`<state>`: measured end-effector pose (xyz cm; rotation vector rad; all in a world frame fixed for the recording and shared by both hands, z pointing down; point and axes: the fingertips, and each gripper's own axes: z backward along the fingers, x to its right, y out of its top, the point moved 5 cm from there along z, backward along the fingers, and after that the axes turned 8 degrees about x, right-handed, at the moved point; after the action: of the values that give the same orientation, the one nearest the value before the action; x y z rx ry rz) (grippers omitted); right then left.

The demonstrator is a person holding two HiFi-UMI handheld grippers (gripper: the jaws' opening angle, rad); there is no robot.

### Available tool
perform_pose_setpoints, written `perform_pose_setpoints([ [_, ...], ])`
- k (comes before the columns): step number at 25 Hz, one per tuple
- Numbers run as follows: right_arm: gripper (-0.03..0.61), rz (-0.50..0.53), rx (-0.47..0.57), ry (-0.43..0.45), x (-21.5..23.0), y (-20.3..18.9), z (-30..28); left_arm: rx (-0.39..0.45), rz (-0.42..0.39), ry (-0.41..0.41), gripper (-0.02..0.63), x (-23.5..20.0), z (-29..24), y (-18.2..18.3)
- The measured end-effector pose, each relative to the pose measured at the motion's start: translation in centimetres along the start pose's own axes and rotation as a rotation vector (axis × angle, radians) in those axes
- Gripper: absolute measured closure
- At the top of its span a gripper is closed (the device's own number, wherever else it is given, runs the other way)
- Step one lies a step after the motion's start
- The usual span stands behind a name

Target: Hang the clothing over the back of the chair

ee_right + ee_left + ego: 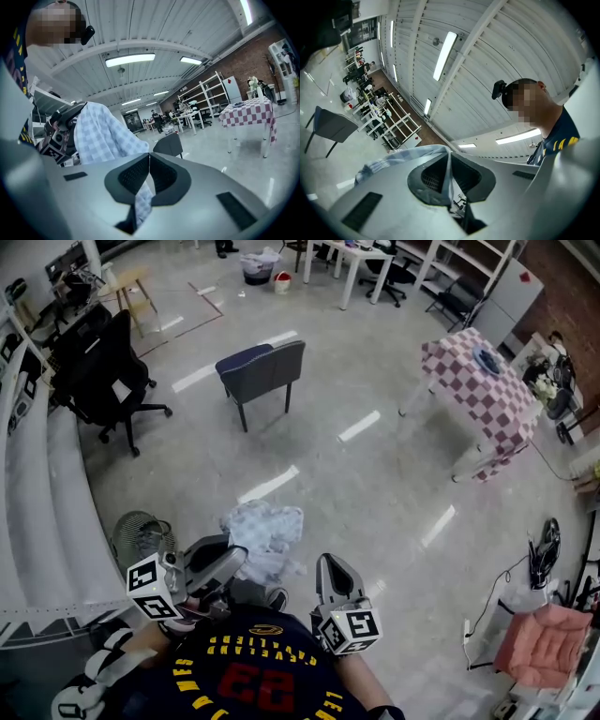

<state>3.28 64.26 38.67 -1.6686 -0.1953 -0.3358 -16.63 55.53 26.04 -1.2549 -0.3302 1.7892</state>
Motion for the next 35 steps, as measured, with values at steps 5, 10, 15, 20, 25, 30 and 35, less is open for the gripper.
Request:
perform_pose_setpoints([
  [5,0.569,-0.001,-0.013,-0.009,2.3,0.8,-2.7,-0.004,0.013,0.012,0.592,-3.2,-2.4,0.3],
  [10,0.569,0.007,-0.041,-0.032,3.8,1.6,-7.5,-0.004,0.033,0.011,0.592,-7.9,-4.5,2.6],
  [15,0.569,0.031,-0.048,-0.045,4.8,3.0,-13.1,-0.009,0.034,-0.015,0.592,-12.4,-6.8,5.8],
  [20,0.569,0.04,-0.047,-0.052,5.5,4.1,-18.4,-0.016,0.029,-0.028,0.592,-16.7,-8.8,8.7],
  [25,0.569,0.046,-0.06,-0.04,5.3,4.8,-24.0,-0.017,0.025,-0.053,0.592,-20.7,-10.1,12.2],
  [30,0.568,0.029,-0.086,0.003,4.6,4.6,-28.6,-0.025,0.023,-0.076,0.592,-23.9,-11.0,14.5],
  [35,0.566,0.033,-0.114,0.018,4.8,4.5,-30.7,-0.002,0.034,-0.075,0.592,-25.9,-11.9,15.2],
])
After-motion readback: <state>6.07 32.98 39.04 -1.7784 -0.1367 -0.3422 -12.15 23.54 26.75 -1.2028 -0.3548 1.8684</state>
